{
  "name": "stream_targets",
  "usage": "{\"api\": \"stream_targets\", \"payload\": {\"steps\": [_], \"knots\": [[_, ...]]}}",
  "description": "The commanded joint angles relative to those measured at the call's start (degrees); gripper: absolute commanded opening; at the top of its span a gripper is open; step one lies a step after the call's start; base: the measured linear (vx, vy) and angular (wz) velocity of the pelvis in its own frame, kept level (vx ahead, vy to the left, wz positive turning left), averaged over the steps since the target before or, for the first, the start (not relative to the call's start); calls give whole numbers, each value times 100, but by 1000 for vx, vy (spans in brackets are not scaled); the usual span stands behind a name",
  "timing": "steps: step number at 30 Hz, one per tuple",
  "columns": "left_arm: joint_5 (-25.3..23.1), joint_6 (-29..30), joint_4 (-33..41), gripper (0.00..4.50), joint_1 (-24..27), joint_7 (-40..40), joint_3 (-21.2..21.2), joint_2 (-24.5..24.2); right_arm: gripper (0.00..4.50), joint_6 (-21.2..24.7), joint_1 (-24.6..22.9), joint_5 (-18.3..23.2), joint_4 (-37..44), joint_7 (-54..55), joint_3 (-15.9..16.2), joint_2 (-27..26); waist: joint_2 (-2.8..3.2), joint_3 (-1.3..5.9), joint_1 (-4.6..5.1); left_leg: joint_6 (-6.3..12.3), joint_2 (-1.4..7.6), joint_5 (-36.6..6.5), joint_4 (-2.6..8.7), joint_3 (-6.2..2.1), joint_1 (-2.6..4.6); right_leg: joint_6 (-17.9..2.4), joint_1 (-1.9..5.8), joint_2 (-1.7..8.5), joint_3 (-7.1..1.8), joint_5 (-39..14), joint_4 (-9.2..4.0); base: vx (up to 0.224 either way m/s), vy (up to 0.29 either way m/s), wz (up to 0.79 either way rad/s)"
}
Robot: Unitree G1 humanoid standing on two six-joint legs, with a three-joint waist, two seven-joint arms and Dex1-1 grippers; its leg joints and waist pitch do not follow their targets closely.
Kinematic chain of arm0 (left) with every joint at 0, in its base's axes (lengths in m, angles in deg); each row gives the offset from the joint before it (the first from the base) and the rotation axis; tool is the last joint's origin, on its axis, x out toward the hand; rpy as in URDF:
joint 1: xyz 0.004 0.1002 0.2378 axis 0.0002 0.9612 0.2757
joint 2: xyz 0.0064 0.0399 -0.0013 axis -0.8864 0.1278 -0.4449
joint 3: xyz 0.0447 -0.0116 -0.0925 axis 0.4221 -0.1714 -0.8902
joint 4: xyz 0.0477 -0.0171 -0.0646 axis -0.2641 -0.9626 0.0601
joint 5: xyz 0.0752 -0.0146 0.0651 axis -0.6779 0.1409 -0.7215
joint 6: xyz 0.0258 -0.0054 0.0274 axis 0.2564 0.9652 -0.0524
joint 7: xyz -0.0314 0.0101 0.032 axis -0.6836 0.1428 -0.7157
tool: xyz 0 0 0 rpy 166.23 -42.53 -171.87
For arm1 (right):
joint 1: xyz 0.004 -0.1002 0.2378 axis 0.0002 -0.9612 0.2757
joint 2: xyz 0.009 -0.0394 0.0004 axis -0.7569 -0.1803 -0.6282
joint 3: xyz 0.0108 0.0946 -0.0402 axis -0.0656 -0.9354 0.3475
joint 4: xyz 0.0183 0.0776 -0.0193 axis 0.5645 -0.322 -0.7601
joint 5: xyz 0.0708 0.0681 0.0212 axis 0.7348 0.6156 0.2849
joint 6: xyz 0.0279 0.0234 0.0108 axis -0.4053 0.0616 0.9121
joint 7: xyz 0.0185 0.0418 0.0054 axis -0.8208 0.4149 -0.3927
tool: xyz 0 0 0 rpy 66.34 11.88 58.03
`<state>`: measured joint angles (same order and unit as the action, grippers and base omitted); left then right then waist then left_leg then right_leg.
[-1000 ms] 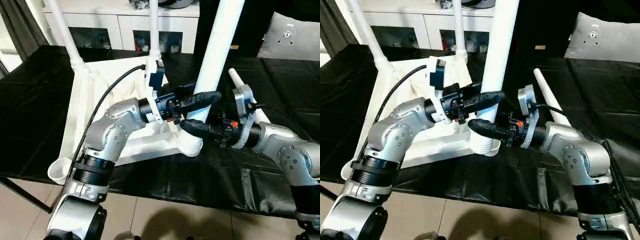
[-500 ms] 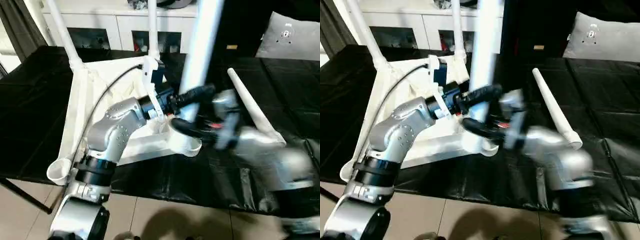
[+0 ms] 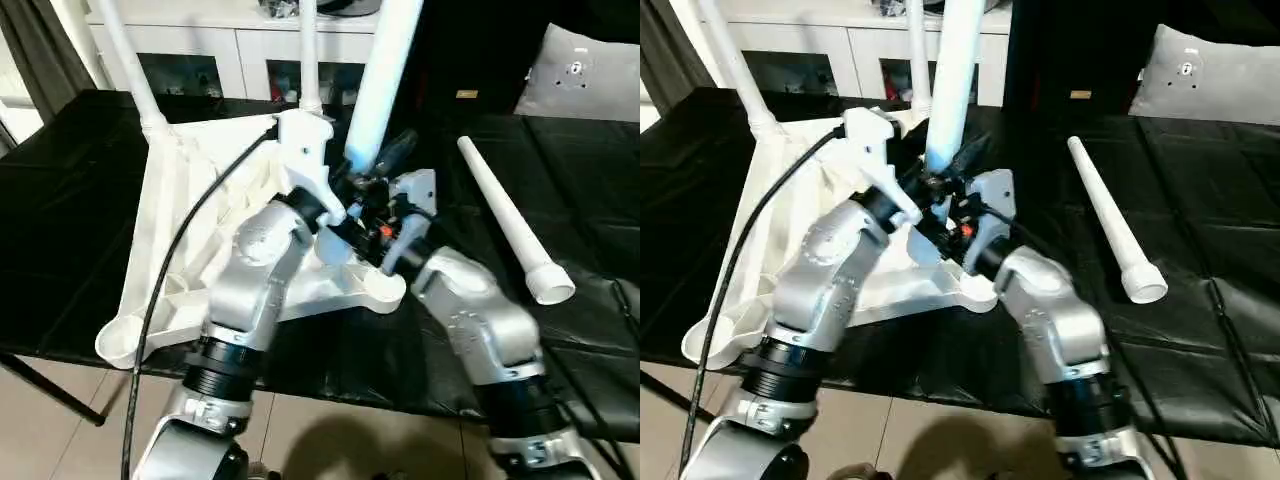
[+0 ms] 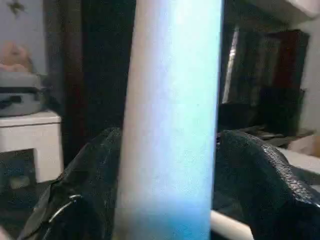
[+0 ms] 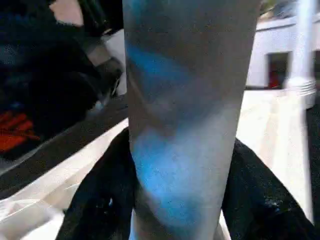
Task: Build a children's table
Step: Pick table leg
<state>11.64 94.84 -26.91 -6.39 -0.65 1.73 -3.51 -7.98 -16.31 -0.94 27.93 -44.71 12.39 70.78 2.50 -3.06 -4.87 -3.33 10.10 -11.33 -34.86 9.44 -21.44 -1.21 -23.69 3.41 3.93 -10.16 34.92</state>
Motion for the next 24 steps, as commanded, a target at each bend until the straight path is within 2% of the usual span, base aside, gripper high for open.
{"api": "stream_targets", "payload": {"steps": [1, 5, 10, 19, 21, 24], "knots": [[-180, -91, -135, 308, 51, 286, -33, 69, 189, -209, 117, -170, -77, 207, -30, -69, -50, 409, 31, 140, 230, -670, 377, -76, -5, -700, 379, 420, -282, -1247, -455, 0, 0, 0], [-267, -206, -206, 268, 66, 310, 13, 79, 189, -284, 116, -221, -110, 198, -2, -67, -34, 409, 32, 196, 233, -717, 380, -78, 1, -707, 371, 418, -287, -1199, -464, 0, 0, 0], [-326, -293, -223, 224, 101, 359, 89, 139, 189, -390, 122, -292, -175, 226, 1, -110, -36, 414, 36, 228, 238, -710, 376, -77, 1, -809, 374, 423, -287, -1050, -444, 0, 0, 0], [-337, -356, -298, 192, 92, 399, 49, 177, 189, -348, 125, -357, -246, 148, 46, -67, -40, 415, 39, 246, 239, -726, 375, -77, 1, -832, 378, 424, -292, -1037, -440, 0, 0, 0], [-319, -347, -326, 190, 68, 429, -4, 171, 245, -383, 127, -399, -299, 112, 45, -19, -41, 414, 39, 256, 236, -703, 372, -76, 0, -845, 380, 420, -289, -1009, -435, 0, 0, 0], [-260, -346, -438, 189, -29, 461, -163, 96, 269, -271, 70, -287, -235, -34, -19, 48, -41, 412, 40, 284, 232, -732, 371, -74, -4, -851, 382, 421, -288, -1051, -443, 0, 0, 0]]}}
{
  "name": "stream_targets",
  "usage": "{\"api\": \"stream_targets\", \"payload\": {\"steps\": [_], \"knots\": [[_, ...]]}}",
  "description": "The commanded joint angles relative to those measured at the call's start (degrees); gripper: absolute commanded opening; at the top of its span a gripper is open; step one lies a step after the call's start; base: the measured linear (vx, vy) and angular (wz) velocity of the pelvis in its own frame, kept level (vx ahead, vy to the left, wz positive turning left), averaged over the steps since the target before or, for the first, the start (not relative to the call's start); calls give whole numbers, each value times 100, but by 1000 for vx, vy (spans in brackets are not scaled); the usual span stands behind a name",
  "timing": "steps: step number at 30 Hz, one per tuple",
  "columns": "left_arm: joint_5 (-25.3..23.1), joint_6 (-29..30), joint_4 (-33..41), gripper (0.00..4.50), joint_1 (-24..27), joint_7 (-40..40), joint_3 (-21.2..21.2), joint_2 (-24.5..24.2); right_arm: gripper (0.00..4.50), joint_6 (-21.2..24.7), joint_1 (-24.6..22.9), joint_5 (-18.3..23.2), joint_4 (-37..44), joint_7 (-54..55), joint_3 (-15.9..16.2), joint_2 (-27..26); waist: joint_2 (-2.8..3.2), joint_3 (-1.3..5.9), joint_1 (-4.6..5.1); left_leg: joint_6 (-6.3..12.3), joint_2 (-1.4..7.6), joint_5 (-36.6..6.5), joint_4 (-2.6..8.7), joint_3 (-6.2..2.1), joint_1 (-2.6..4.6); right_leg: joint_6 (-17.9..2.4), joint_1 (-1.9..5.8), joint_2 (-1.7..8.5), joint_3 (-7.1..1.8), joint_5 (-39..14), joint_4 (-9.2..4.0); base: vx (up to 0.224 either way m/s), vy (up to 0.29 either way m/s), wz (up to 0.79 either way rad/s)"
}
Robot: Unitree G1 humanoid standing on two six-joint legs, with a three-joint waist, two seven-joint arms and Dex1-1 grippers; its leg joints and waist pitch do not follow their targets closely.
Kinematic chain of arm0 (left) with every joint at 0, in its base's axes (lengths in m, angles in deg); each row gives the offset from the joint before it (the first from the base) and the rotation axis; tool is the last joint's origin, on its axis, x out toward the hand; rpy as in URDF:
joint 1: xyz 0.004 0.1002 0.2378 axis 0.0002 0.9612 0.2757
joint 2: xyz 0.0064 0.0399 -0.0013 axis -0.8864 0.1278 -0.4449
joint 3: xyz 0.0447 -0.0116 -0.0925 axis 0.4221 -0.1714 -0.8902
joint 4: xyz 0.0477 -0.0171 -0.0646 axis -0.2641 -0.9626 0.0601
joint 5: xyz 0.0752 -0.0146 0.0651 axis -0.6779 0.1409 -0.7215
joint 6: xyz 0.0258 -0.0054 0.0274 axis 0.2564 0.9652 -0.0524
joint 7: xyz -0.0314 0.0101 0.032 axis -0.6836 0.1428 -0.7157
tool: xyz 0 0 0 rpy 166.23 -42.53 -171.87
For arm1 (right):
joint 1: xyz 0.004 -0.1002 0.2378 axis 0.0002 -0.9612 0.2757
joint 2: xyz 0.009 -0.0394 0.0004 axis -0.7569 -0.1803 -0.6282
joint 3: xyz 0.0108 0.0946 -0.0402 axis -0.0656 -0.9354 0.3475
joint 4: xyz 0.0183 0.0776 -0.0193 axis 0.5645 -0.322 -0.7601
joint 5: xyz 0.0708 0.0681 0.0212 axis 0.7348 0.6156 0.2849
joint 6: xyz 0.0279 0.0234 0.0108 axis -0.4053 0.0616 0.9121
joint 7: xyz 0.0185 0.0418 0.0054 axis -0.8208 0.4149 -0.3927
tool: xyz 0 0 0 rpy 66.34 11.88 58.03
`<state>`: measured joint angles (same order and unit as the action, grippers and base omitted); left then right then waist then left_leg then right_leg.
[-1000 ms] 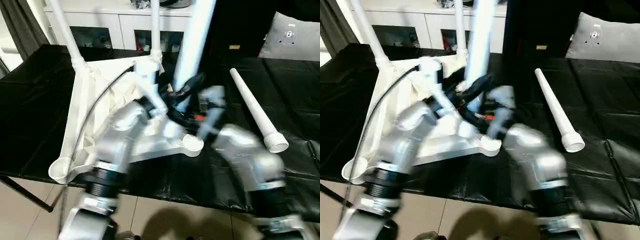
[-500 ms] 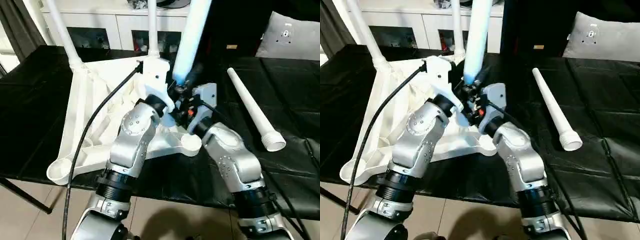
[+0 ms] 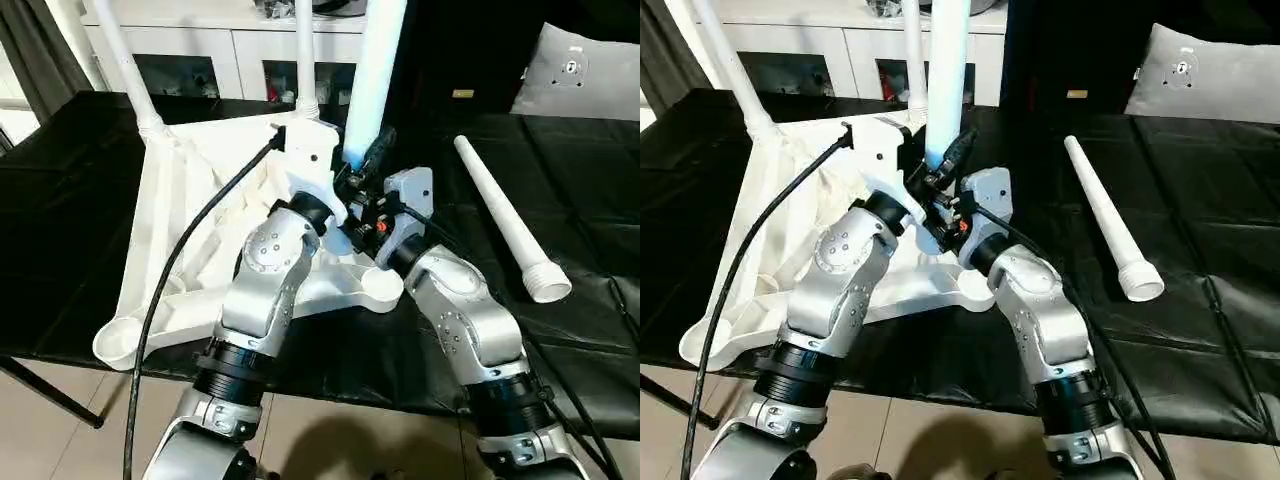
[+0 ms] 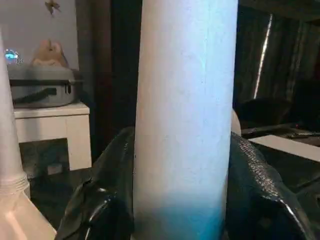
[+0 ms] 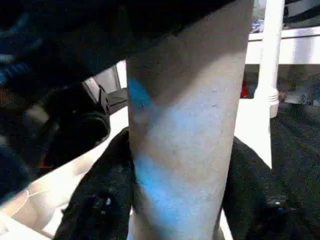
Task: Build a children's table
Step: Pick table leg
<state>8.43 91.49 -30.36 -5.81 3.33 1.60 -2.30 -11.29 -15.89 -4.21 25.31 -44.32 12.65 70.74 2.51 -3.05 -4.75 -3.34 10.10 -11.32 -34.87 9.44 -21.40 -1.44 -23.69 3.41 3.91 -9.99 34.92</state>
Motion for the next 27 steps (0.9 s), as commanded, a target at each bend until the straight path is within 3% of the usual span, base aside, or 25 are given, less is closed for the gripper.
{"api": "stream_targets", "payload": {"steps": [1, 3, 4, 8, 10, 13, 15, 18, 22, 27], "knots": [[102, -1, -147, 188, -142, 72, -238, -64, 290, 76, 9, -20, 43, -62, -37, 117, -43, 413, 15, 272, 224, -714, 368, -74, -2, -810, 385, 421, -284, -1093, -447, 0, 0, 0], [257, 86, -238, 187, -248, 75, -438, -120, 297, 2, -26, -150, 52, -22, -50, 230, -64, 415, 18, 260, 221, -682, 366, -75, -5, -800, 391, 422, -280, -1071, -440, 0, 0, 0], [389, 158, -295, 187, -331, -12, -559, -191, 300, 379, -33, -4, 141, -42, -144, 326, -54, 416, 15, 261, 215, -669, 364, -73, 0, -808, 386, 417, -280, -1073, -440, 0, 0, 0], [647, 367, -342, 187, -436, -300, -689, -332, 339, 644, -100, 330, 359, -441, -263, 578, -36, 423, -11, 331, 221, -611, 358, -77, 4, -844, 399, 418, -282, -987, -419, 0, 0, 0], [1037, 683, -469, 187, -574, -660, -865, -499, 350, 880, -190, 949, 604, -950, -616, 862, -31, 431, -29, 376, 227, -538, 342, -76, 6, -911, 394, 418, -283, -812, -398, 0, 0, 0], [1224, 854, -546, 187, -633, -971, -909, -606, 382, 1151, -206, 1295, 688, -1173, -845, 1085, -52, 438, -55, 462, 208, -476, 333, -67, 8, -951, 417, 410, -272, -816, -397, 0, 0, 0], [1669, 1383, -414, 187, -626, -1538, -885, -726, 386, 1481, -148, 1694, 736, -1338, -1175, 1315, -63, 429, -46, 463, 205, -467, 334, -57, 4, -999, 410, 417, -268, -867, -408, 0, 0, 0], [1943, 1748, -241, 187, -592, -1978, -782, -845, 386, 1830, -58, 2040, 762, -1405, -1464, 1421, -59, 436, -65, 482, 202, -414, 325, -54, 6, -1059, 398, 419, -265, -980, -408, 0, 0, 0], [2726, 2395, 80, 187, -575, -2570, -857, -887, 386, 2277, -129, 2636, 869, -2193, -1578, 1898, -76, 427, -81, 510, 208, -429, 320, -48, -14, -1119, 423, 418, -259, -982, -412, 0, 0, 0], [3263, 2845, 371, 187, -540, -3126, -847, -959, 386, 2370, -124, 2711, 848, -2626, -1523, 2167, -106, 414, -78, 468, 187, -485, 317, -32, -10, -959, 420, 420, -242, -1490, -464, 0, 0, 0]]}}
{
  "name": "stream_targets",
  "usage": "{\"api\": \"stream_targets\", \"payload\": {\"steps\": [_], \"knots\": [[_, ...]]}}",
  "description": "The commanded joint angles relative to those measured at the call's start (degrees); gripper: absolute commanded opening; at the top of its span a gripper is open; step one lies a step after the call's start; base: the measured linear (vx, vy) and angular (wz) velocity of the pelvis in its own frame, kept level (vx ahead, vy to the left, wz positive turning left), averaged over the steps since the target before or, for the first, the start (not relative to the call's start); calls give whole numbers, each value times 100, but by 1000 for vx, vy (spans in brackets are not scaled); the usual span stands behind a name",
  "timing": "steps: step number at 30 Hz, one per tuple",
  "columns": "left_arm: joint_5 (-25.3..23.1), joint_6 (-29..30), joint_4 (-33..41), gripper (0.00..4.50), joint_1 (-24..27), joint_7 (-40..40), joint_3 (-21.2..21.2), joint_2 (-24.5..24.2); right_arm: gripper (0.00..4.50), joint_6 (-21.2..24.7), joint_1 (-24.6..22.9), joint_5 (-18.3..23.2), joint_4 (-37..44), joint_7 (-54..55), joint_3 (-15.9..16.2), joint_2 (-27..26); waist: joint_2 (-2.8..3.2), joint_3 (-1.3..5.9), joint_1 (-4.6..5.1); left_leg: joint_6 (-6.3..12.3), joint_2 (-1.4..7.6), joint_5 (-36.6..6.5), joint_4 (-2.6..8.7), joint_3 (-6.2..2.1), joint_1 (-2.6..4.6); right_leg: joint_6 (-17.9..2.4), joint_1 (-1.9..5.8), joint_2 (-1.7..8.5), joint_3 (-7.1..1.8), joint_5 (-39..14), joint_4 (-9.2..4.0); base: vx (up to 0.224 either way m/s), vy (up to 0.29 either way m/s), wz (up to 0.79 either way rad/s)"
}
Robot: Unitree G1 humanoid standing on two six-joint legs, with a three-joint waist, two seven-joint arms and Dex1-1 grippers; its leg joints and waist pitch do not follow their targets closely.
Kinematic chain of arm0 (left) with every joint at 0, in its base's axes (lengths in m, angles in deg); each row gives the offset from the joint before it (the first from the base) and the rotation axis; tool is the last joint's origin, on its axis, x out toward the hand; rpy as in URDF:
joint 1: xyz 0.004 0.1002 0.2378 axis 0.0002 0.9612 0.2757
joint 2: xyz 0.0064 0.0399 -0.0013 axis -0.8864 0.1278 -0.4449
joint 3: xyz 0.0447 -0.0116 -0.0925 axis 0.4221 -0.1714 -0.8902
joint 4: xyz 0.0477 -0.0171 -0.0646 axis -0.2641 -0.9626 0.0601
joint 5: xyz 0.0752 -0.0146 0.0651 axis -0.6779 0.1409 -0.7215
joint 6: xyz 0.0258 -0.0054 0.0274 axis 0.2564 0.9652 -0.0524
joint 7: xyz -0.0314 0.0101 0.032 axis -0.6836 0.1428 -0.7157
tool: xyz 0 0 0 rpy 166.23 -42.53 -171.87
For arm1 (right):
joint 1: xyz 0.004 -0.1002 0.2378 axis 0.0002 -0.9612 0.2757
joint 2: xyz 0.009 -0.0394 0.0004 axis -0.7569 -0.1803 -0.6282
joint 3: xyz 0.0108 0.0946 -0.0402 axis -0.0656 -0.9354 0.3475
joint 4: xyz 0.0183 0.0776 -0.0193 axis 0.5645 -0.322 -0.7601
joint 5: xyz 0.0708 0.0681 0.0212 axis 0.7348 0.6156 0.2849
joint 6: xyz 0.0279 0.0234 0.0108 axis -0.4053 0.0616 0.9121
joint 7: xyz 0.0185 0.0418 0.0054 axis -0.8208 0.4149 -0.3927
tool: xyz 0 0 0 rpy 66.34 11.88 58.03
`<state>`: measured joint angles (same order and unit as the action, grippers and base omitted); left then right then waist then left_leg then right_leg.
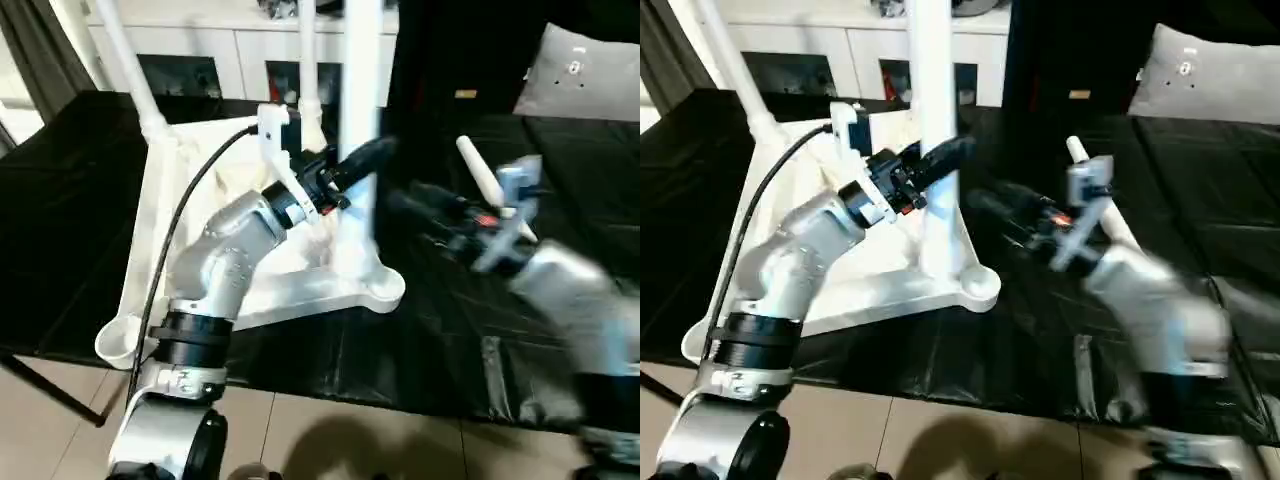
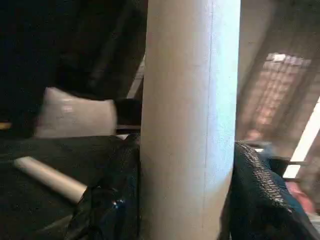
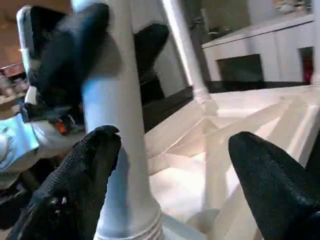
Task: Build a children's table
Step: Pick table leg
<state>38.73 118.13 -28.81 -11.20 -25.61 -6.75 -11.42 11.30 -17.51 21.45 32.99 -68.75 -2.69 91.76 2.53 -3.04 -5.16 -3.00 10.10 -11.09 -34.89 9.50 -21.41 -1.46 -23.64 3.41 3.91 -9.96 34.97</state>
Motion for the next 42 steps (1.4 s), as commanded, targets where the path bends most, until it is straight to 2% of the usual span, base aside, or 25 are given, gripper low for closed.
{"api": "stream_targets", "payload": {"steps": [1, 8, 10, 13, 20, 29, 34, 41, 42], "knots": [[435, 398, 308, 187, -8, -407, -38, -64, 386, 229, 53, 257, 132, -383, 29, 165, -102, 406, -40, 436, 197, -512, 326, -39, -2, -926, 400, 414, -245, -1573, -487, 0, 0, 0], [735, 759, 510, 187, 12, -670, 29, -158, 386, 441, 77, 469, 289, -900, 225, 448, -101, 400, -50, 434, 192, -535, 325, -44, 1, -818, 396, 395, -233, -1750, -508, 0, 0, 0], [758, 838, 551, 187, 17, -768, 91, -207, 386, 474, 79, 406, 340, -1163, 414, 546, -106, 407, -57, 421, 186, -516, 324, -47, 0, -784, 404, 389, -228, -1760, -502, 0, 0, 0], [736, 868, 589, 187, 31, -796, 126, -213, 386, 423, 97, 287, 303, -1181, 526, 555, -103, 410, -51, 409, 198, -486, 325, -51, -3, -781, 400, 398, -236, -1727, -496, 0, 0, 0], [600, 752, 804, 187, 176, -1143, 470, -293, 386, 354, 119, 170, 351, -1391, 884, 561, -100, 399, -46, 381, 206, -551, 336, -51, -3, -798, 393, 401, -243, -1747, -501, 0, 0, 0], [602, 648, 954, 187, 228, -1499, 668, -307, 386, 155, 250, 18, 293, -1929, 1188, 768, -102, 384, -40, 341, 208, -661, 340, -50, 9, -729, 390, 406, -246, -1990, -531, 0, 0, 0], [450, 512, 937, 187, 238, -1557, 797, -298, 386, 134, 292, -153, 291, -2163, 1443, 876, -112, 391, -36, 365, 214, -608, 340, -58, 5, -754, 394, 396, -247, -1877, -513, 0, 0, 0], [308, 368, 921, 187, 257, -1566, 885, -297, 386, 117, 318, -169, 268, -2219, 1526, 844, -116, 395, -33, 380, 213, -596, 334, -58, 1, -745, 401, 400, -245, -1892, -510, 0, 0, 0], [288, 328, 916, 187, 255, -1568, 907, -307, 369, 111, 329, -188, 257, -2255, 1551, 842, -116, 396, -34, 382, 212, -594, 333, -57, -1, -747, 401, 402, -246, -1895, -513, 0, 0, 0]]}}
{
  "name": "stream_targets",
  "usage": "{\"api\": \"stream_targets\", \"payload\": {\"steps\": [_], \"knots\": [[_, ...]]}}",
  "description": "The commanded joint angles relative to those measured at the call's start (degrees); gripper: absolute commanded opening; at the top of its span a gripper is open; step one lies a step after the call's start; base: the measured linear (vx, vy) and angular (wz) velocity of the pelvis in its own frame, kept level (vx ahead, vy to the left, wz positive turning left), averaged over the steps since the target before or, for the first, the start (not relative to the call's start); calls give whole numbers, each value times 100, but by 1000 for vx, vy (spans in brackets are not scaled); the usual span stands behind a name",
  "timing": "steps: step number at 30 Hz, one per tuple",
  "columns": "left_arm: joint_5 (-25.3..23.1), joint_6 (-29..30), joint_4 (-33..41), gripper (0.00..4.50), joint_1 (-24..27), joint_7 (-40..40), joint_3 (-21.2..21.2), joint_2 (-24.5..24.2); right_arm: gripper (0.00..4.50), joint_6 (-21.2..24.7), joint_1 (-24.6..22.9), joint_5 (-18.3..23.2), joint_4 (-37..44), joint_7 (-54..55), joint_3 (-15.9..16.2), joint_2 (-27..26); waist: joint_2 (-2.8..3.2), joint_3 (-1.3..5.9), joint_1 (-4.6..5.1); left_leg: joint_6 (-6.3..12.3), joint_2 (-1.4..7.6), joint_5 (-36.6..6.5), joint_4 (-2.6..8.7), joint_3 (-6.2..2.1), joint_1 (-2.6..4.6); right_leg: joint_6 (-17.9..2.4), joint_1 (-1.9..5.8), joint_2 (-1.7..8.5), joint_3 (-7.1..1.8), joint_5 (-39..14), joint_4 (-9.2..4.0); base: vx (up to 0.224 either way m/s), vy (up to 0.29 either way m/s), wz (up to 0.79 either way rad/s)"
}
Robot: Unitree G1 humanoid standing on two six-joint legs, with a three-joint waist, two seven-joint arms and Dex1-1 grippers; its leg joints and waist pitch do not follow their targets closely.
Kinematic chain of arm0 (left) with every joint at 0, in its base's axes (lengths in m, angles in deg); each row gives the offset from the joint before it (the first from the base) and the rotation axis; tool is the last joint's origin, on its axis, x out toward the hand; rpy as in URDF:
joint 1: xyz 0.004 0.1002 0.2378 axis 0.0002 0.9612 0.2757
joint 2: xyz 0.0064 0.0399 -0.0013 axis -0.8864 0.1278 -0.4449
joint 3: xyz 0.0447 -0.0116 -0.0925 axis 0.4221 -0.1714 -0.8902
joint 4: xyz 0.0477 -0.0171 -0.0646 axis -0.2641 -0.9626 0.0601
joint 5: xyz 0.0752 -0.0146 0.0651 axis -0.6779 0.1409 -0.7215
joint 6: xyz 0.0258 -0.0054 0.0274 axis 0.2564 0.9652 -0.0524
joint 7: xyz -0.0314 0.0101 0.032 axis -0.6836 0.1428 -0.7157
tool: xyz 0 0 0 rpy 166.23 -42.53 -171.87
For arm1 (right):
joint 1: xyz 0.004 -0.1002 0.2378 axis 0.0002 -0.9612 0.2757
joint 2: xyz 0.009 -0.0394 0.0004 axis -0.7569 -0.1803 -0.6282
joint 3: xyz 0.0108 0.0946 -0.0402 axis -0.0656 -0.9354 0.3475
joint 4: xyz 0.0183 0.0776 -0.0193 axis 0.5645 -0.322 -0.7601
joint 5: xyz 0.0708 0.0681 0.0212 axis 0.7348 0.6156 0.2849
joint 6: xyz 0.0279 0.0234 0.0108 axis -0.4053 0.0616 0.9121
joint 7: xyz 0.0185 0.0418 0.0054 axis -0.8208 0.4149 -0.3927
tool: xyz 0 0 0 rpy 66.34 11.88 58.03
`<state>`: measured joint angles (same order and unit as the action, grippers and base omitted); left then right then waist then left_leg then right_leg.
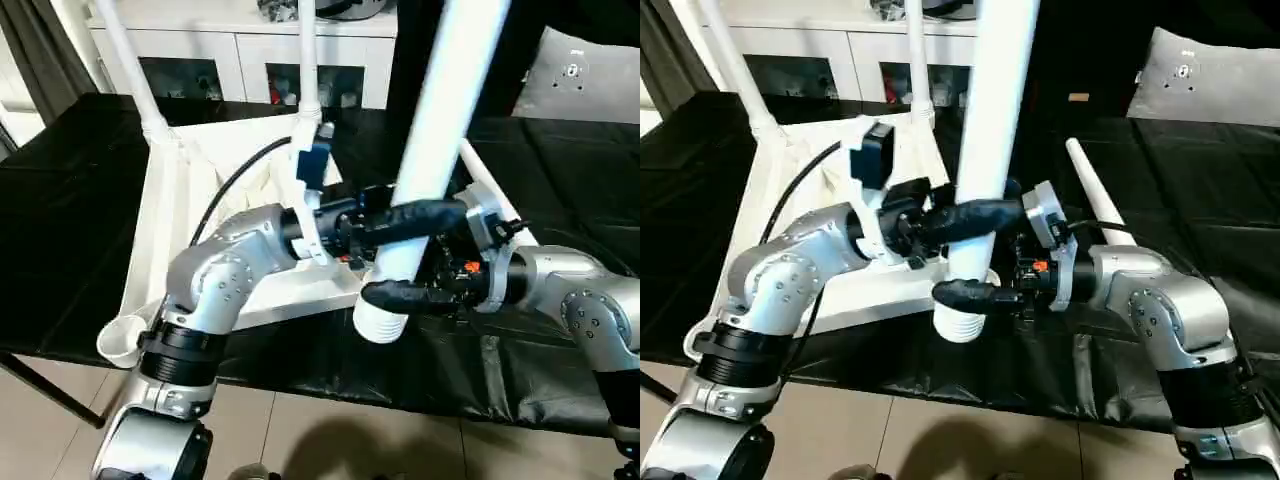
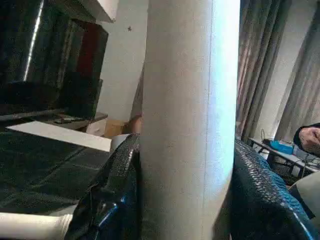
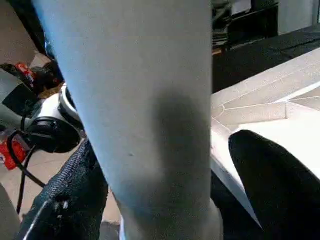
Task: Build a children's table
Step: Pick table leg
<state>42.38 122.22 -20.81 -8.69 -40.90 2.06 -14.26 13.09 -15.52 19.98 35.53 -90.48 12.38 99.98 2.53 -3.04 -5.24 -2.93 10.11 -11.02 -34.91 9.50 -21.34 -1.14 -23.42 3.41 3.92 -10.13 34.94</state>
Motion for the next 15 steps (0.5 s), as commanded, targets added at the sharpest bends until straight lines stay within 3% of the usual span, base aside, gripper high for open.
{"api": "stream_targets", "payload": {"steps": [1, 15], "knots": [[-81, -87, 115, 187, 4, -38, 29, -23, 358, -67, 130, -45, 2, -89, 50, 21, -115, 395, -26, 379, 212, -609, 335, -55, -5, -781, 375, 397, -248, -1878, -510, 0, 0, 0], [-286, -282, 106, 187, 36, -79, 170, -7, 247, -15, 93, -34, -6, -139, 86, 14, -119, 401, -28, 381, 212, -569, 331, -56, -8, -822, 385, 400, -250, -1781, -493, 0, 0, 0]]}}
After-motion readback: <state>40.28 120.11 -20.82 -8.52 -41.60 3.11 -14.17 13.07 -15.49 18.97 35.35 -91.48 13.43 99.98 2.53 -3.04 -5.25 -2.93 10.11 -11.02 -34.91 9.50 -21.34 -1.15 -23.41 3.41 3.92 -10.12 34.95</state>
